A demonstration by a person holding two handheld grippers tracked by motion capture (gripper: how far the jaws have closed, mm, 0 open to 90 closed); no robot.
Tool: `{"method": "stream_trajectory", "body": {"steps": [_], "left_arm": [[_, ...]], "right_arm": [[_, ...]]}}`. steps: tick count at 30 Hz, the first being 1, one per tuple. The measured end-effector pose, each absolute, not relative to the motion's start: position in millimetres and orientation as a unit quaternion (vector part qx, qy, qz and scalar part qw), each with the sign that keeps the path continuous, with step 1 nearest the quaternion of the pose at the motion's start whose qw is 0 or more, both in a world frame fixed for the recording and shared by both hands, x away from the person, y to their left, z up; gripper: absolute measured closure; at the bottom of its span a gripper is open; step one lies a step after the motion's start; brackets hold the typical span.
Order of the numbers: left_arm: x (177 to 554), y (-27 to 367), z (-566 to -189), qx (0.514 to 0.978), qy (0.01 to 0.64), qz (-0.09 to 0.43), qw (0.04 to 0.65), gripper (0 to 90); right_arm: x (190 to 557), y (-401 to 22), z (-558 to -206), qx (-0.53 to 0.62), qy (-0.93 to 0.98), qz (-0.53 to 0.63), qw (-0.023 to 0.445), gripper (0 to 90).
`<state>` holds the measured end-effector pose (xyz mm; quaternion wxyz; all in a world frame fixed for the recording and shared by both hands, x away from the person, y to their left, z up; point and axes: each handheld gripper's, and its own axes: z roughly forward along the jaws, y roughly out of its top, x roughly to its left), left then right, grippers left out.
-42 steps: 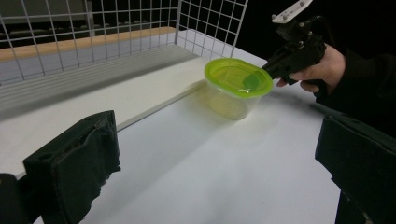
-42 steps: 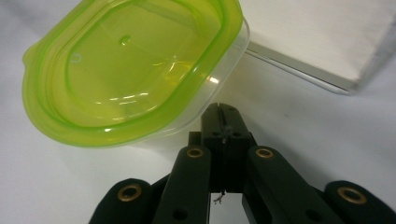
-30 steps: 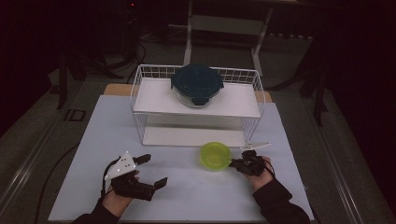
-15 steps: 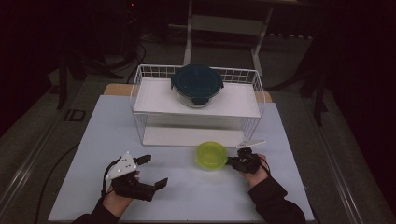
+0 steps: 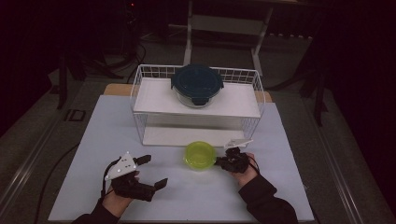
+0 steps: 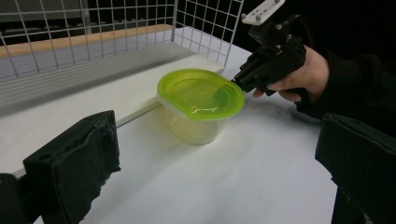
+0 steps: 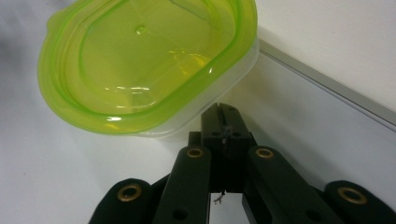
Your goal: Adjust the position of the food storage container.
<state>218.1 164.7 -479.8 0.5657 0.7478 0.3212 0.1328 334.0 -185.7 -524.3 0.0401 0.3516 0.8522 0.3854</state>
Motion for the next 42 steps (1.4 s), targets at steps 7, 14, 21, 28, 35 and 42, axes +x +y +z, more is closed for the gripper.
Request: {"method": "stream_trajectory", "body": {"steps": [7,14,21,28,35,42], "left_arm": [[217.8,164.6,-479.5,0.748,0.321,0.132,0.566,0.0],[217.8,164.7,-479.7,0.748,0.320,0.132,0.566,0.0],[217.9,165.4,-479.9,0.748,0.321,0.131,0.566,0.0],[217.6,165.2,-479.7,0.748,0.320,0.131,0.567,0.0],[217.6,165.5,-479.8,0.748,0.320,0.130,0.567,0.0],[217.2,165.0,-479.7,0.747,0.317,0.133,0.569,0.0]], "right_arm": [[336.8,-176.3,-525.3,0.349,0.854,0.385,0.038,90.0],[339.5,-168.8,-525.8,0.346,0.854,0.386,0.035,90.0],[341.6,-160.4,-525.2,0.339,0.856,0.388,0.032,90.0],[343.7,-150.1,-524.5,0.332,0.858,0.391,0.028,90.0],[344.1,-142.9,-526.4,0.327,0.859,0.392,0.027,90.0],[342.4,-145.8,-523.9,0.330,0.860,0.387,0.035,87.8]]}}
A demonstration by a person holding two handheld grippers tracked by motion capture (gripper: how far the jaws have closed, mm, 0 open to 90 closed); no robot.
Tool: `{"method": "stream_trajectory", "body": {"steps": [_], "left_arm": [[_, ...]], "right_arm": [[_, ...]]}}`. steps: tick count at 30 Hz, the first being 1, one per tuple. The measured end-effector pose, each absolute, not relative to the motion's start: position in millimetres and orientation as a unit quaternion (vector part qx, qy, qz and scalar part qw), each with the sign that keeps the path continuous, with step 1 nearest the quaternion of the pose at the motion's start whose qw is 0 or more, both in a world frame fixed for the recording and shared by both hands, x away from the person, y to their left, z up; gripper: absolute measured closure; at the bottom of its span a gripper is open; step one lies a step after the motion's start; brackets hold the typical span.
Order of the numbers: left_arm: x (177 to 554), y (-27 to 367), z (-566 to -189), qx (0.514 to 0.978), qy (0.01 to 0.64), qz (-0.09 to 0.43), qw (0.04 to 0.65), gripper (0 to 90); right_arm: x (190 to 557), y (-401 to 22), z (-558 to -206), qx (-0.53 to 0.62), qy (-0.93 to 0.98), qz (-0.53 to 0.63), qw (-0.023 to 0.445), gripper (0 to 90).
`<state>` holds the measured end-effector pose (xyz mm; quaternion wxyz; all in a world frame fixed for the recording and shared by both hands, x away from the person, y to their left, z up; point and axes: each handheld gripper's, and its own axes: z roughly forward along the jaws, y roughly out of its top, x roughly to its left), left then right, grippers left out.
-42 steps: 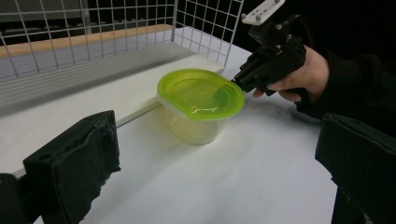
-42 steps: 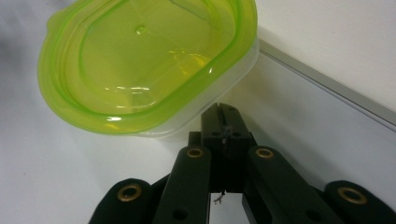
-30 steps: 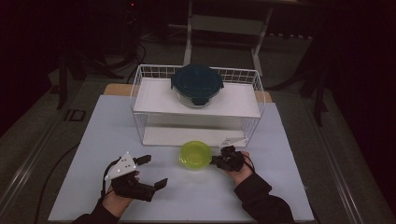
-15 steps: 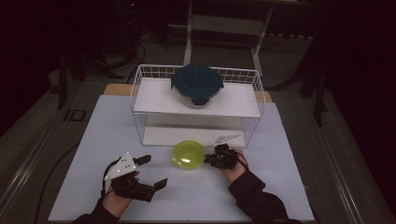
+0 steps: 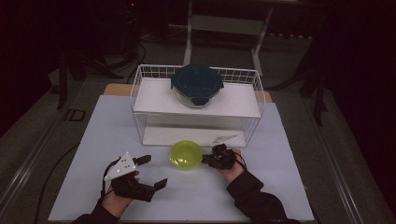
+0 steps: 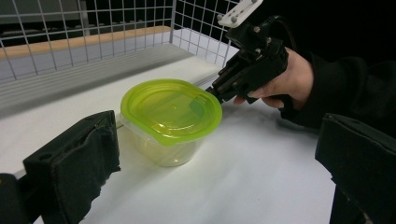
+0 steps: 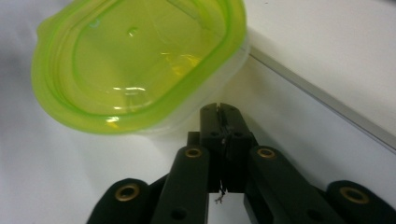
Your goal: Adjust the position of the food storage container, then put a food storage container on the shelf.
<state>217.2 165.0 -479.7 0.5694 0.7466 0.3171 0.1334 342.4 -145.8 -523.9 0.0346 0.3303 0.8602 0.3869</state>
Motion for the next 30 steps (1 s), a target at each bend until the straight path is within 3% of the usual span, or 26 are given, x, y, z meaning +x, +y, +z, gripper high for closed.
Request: {"method": "stream_trajectory", "body": {"steps": [14,18,23,26,30], "left_arm": [[217.0,163.8,-478.9,0.745,0.318,0.135,0.570,0.0],[217.1,162.7,-477.5,0.740,0.321,0.136,0.575,0.0],[219.1,161.7,-478.0,0.741,0.326,0.132,0.573,0.0],[221.4,160.2,-475.0,0.743,0.325,0.125,0.571,0.0],[228.2,158.9,-467.3,0.751,0.318,0.122,0.566,0.0]], "right_arm": [[327.0,-180.3,-510.3,0.343,0.855,0.385,0.056,71.1],[318.3,-189.0,-498.2,0.339,0.850,0.399,0.056,58.2],[309.2,-195.8,-488.5,0.352,0.835,0.420,0.052,33.8],[308.8,-198.9,-485.8,0.356,0.828,0.432,0.026,15.8],[309.1,-200.9,-479.7,0.374,0.814,0.444,0.024,16.0]]}}
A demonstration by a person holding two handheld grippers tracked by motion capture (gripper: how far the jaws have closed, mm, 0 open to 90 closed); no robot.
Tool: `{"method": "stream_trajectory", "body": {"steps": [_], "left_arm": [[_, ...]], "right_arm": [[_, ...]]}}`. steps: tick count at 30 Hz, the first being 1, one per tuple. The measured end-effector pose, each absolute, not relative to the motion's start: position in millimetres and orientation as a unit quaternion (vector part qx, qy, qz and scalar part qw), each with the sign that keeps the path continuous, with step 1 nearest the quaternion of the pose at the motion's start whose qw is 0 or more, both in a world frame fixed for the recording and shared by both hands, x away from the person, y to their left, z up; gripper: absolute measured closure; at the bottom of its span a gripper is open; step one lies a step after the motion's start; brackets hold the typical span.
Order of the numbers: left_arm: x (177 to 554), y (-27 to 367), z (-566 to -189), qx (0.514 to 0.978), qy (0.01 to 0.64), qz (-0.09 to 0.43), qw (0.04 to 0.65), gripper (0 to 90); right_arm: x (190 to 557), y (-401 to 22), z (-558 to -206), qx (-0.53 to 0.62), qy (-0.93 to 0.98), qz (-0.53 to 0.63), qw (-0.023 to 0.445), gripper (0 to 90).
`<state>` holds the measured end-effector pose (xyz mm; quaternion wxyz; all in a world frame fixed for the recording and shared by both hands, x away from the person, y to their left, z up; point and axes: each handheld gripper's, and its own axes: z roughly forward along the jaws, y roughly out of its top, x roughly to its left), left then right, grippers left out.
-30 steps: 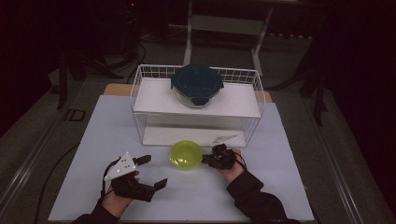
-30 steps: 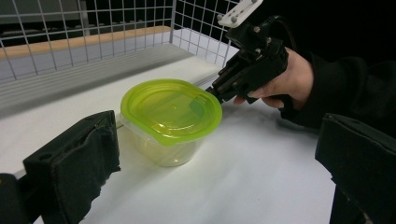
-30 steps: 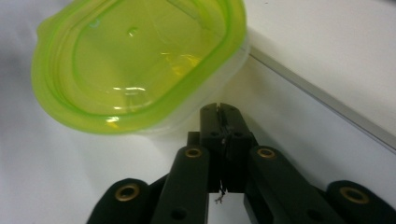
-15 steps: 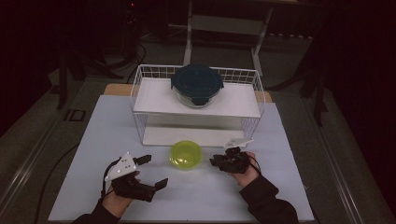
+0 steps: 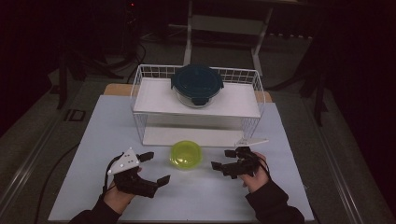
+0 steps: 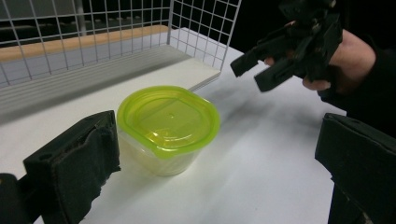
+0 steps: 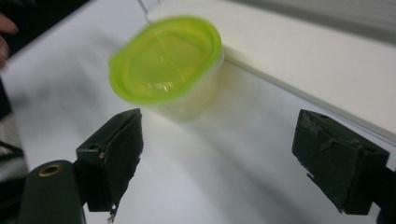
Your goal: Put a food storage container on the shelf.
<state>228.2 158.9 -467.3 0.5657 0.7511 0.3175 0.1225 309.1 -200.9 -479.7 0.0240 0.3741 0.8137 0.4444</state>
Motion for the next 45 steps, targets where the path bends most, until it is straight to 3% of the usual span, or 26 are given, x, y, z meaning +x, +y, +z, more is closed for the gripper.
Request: {"method": "stream_trajectory", "body": {"steps": [3,11,18,21,24,30,38,45], "left_arm": [[236.1,157.8,-460.9,0.756,0.325,0.122,0.555,0.6],[259.3,157.8,-450.3,0.746,0.349,0.055,0.564,1.4],[277.6,157.2,-450.6,0.739,0.388,0.001,0.551,1.6],[284.2,155.6,-455.7,0.733,0.414,-0.011,0.539,3.3],[293.8,154.7,-465.4,0.722,0.451,-0.057,0.522,5.4],[310.2,156.0,-485.6,0.691,0.517,-0.118,0.491,18.1],[325.9,151.7,-507.9,0.668,0.568,-0.172,0.450,34.7],[332.5,152.7,-518.0,0.651,0.581,-0.198,0.446,58.3]], "right_arm": [[310.2,-202.6,-472.0,0.377,0.799,0.469,0.009,15.3],[315.8,-196.1,-455.8,0.371,0.799,0.474,-0.002,14.4],[327.3,-189.0,-461.3,0.434,0.768,0.467,-0.052,14.1],[331.4,-185.3,-467.0,0.449,0.767,0.454,-0.072,17.4],[335.2,-180.6,-474.1,0.468,0.757,0.447,-0.092,23.6],[343.4,-172.5,-488.1,0.504,0.735,0.433,-0.135,38.9],[354.0,-161.3,-497.3,0.529,0.729,0.408,-0.148,53.9],[358.4,-157.1,-501.3,0.546,0.721,0.401,-0.147,62.9]]}}
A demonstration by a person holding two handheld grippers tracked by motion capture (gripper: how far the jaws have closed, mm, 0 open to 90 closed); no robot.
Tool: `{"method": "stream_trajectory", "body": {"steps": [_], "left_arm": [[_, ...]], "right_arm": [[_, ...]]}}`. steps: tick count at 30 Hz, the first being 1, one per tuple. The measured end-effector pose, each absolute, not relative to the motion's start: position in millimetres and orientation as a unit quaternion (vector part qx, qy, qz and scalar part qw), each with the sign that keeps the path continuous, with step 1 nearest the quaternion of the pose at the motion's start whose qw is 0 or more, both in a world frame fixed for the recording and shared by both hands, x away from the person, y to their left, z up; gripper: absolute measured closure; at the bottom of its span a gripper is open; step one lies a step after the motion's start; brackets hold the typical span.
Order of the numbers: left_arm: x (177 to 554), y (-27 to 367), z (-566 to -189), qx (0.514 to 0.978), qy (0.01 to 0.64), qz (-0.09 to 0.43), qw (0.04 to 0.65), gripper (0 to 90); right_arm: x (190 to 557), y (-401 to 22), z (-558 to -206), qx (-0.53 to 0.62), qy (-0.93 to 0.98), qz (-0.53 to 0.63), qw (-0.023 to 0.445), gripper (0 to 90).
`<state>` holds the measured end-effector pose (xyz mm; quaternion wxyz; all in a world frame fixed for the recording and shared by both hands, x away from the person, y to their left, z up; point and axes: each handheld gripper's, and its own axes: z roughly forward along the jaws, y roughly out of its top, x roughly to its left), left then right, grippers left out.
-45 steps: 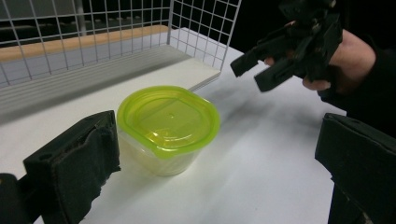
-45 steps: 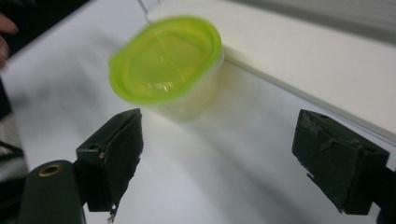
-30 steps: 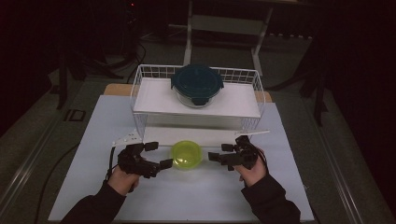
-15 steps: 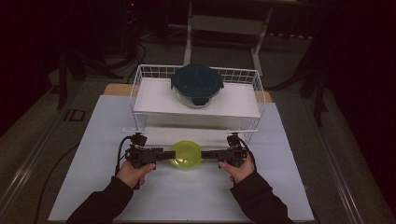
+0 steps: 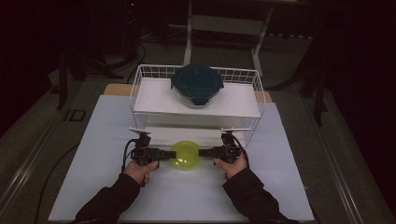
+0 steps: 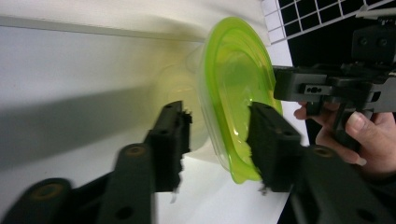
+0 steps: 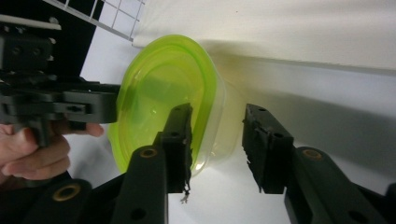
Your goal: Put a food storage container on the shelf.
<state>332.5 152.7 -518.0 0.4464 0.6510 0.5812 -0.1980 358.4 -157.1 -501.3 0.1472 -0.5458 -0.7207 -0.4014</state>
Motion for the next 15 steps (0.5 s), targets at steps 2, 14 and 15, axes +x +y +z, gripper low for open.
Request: {"method": "stream_trajectory", "body": {"steps": [2,14,15], "left_arm": [[333.8,152.5,-520.2,0.649,0.582,-0.204,0.445,62.5],[328.6,149.3,-516.1,0.661,0.575,-0.195,0.440,74.9],[328.4,149.2,-515.9,0.662,0.575,-0.196,0.439,75.2]], "right_arm": [[358.3,-155.2,-501.5,-0.545,-0.723,-0.398,0.147,64.4],[350.5,-151.3,-498.9,-0.543,-0.724,-0.399,0.146,76.0],[350.1,-150.8,-498.5,-0.541,-0.727,-0.398,0.145,76.0]]}}
